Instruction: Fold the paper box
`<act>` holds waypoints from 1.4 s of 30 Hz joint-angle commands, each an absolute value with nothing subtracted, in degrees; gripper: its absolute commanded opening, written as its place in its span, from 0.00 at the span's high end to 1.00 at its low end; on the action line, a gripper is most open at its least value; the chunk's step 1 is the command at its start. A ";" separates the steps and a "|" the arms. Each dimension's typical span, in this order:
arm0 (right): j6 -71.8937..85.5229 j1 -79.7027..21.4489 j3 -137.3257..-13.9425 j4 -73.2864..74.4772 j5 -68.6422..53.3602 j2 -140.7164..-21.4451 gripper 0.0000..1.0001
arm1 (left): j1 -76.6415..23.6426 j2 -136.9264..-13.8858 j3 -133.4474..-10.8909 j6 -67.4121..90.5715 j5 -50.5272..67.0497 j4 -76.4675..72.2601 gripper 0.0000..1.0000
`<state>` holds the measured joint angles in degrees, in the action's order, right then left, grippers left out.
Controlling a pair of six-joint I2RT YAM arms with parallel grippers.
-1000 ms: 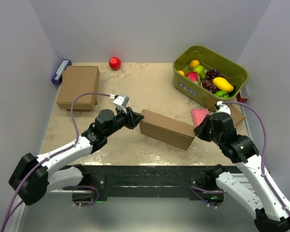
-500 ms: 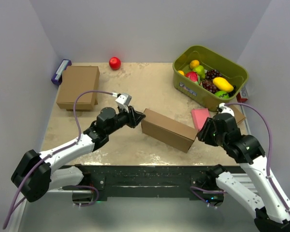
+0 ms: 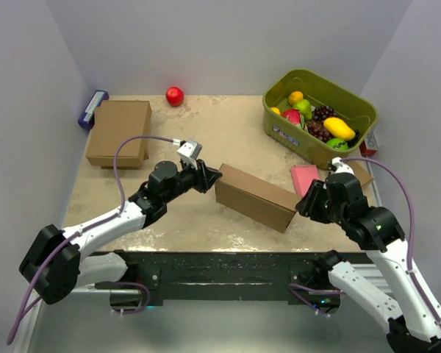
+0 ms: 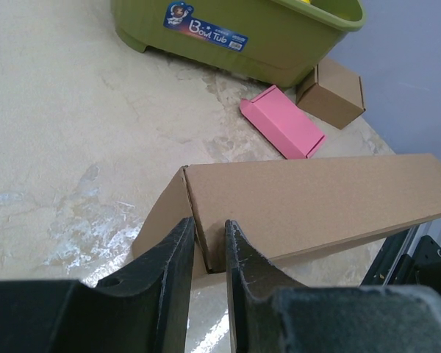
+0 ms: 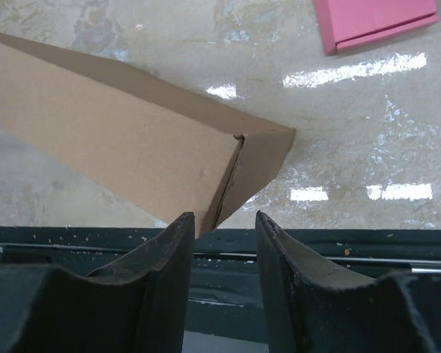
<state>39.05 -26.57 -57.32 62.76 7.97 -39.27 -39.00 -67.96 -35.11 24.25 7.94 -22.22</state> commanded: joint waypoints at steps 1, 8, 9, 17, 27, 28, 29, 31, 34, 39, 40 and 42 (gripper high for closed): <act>39.11 -26.37 -55.20 61.44 5.98 -38.23 0.57 | -38.58 -70.40 -33.84 20.83 7.82 -12.39 0.74; 39.20 -26.37 -53.96 60.29 6.24 -38.50 0.58 | -38.58 -70.40 -33.84 20.83 7.91 -12.30 0.74; 39.11 -26.37 -53.96 60.29 6.33 -38.41 0.58 | -38.58 -70.40 -33.84 20.83 7.91 -12.30 0.74; 38.76 -26.37 -53.18 63.98 6.86 -37.62 0.67 | -38.58 -70.40 -34.01 20.74 7.82 -12.30 0.74; 37.09 -26.28 -50.36 68.37 6.58 -40.60 0.72 | -38.58 -69.79 -34.19 20.57 7.47 -11.60 0.75; 36.83 -26.37 -50.36 69.68 6.59 -40.78 0.73 | -38.58 -69.79 -34.19 20.57 7.38 -11.51 0.75; 36.39 -26.37 -50.45 69.96 6.33 -41.04 0.74 | -38.58 -69.79 -34.28 20.57 7.30 -11.51 0.75; 35.95 -26.37 -50.97 71.10 6.42 -42.36 0.75 | -38.58 -69.79 -34.28 20.48 7.21 -11.60 0.75; 35.25 -26.37 -51.33 71.81 6.24 -44.64 0.77 | -38.58 -69.87 -34.19 20.48 7.29 -12.04 0.75; 34.28 -26.46 -51.59 72.33 5.89 -47.90 0.85 | -38.58 -70.05 -33.66 20.30 7.38 -12.66 0.75; 34.10 -26.37 -51.59 72.42 5.80 -48.16 0.86 | -38.58 -69.96 -33.49 20.30 7.38 -13.18 0.75; 34.10 -26.37 -51.68 72.51 5.54 -48.43 0.90 | -38.58 -69.96 -33.22 20.30 7.21 -13.45 0.75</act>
